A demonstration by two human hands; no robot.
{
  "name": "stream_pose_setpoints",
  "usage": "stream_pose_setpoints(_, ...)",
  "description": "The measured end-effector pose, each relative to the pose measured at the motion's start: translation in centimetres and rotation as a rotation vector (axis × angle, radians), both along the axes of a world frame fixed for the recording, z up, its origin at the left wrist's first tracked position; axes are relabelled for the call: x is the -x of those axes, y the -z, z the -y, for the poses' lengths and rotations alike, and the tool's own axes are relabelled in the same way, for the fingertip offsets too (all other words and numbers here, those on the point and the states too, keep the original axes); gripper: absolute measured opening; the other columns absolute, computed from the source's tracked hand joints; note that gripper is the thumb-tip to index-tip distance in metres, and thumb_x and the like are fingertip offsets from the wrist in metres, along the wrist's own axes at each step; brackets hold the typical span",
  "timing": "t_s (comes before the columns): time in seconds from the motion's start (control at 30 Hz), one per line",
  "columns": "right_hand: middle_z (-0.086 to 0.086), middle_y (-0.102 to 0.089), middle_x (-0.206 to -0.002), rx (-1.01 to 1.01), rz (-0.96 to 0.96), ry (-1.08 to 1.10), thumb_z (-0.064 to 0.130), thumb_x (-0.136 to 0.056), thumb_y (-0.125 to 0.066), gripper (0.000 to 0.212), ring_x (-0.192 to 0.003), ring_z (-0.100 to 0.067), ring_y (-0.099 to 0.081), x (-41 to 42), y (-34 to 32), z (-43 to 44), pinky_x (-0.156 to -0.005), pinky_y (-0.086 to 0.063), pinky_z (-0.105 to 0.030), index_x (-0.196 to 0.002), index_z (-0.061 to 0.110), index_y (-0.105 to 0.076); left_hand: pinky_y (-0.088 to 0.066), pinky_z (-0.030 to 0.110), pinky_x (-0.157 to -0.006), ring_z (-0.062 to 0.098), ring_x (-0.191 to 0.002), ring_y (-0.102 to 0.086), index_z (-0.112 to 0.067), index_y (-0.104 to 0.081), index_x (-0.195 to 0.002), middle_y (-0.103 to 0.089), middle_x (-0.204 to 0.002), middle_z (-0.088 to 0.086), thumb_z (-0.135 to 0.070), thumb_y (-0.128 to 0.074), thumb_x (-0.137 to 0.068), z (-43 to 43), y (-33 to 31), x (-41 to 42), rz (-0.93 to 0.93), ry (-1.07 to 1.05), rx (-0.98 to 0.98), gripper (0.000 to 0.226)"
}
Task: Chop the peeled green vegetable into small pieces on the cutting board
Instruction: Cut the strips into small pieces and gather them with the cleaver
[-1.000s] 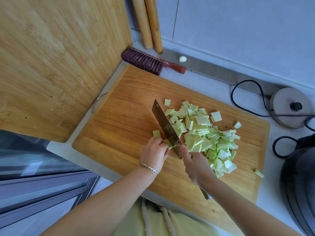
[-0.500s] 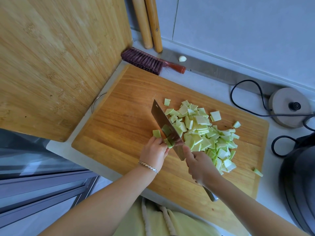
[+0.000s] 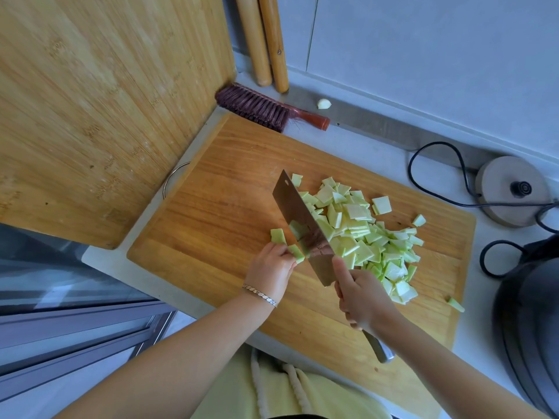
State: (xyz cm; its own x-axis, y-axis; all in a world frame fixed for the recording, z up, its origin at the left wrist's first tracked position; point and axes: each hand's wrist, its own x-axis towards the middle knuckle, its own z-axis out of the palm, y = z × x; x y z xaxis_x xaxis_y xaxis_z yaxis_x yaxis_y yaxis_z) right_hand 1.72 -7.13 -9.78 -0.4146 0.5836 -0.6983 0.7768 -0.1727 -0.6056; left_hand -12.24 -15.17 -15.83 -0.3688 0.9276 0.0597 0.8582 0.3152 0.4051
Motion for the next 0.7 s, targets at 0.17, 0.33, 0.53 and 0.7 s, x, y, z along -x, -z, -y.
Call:
stream_pose_setpoints(0.17, -0.002, -0.035, -0.05, -0.08, 0.072, -0.088, 0.065, -0.086, -0.026, 0.058, -0.047, -0.02, -0.034, 0.9, 1.0, 0.6, -0.056, -0.034, -0.033, -0.059, 0.015, -0.035, -0.044, 0.016, -0.041, 0.017, -0.056, -0.06, -0.016, -0.067, -0.051, -0.06, -0.057, -0.003, -0.012, -0.089, -0.045, -0.1, -0.3, -0.1, -0.007, -0.009, 0.001, 0.024)
stream_pose_setpoints(0.33, -0.003, -0.035, -0.052, -0.09, 0.028, -0.06, 0.058, -0.092, -0.028, 0.055, -0.045, -0.016, -0.03, 2.2, 1.6, 1.0, -0.054, -0.029, -0.031, -0.066, 0.011, -0.04, -0.045, 0.017, -0.041, 0.016, -0.057, -0.061, -0.016, -0.069, -0.056, -0.062, -0.061, -0.003, -0.011, -0.088, -0.048, 0.2, -0.2, -0.1, 0.014, -0.014, -0.028, 0.022)
stream_pose_setpoints(0.53, 0.008, -0.03, -0.038, 0.073, -0.02, 0.094, 0.057, -0.093, -0.032, 0.056, -0.031, -0.011, -0.025, 0.8, 0.3, -0.2, -0.037, -0.024, -0.019, -0.057, 0.015, -0.034, -0.049, 0.019, -0.042, 0.016, -0.062, -0.062, -0.014, -0.07, -0.06, -0.062, -0.066, -0.003, -0.003, -0.086, -0.05, 0.6, 0.4, 0.3, 0.03, 0.026, -0.041, 0.022)
stream_pose_setpoints(0.7, 0.007, -0.031, -0.037, 0.057, -0.028, 0.042, 0.056, -0.093, -0.031, 0.056, -0.03, -0.01, -0.025, 0.3, -0.4, 0.3, -0.038, -0.025, -0.019, -0.055, 0.015, -0.032, -0.047, 0.017, -0.043, 0.018, -0.058, -0.061, -0.015, -0.067, -0.054, -0.06, -0.06, -0.002, -0.003, -0.088, -0.043, 0.2, 0.0, 0.2, 0.004, 0.022, -0.057, 0.027)
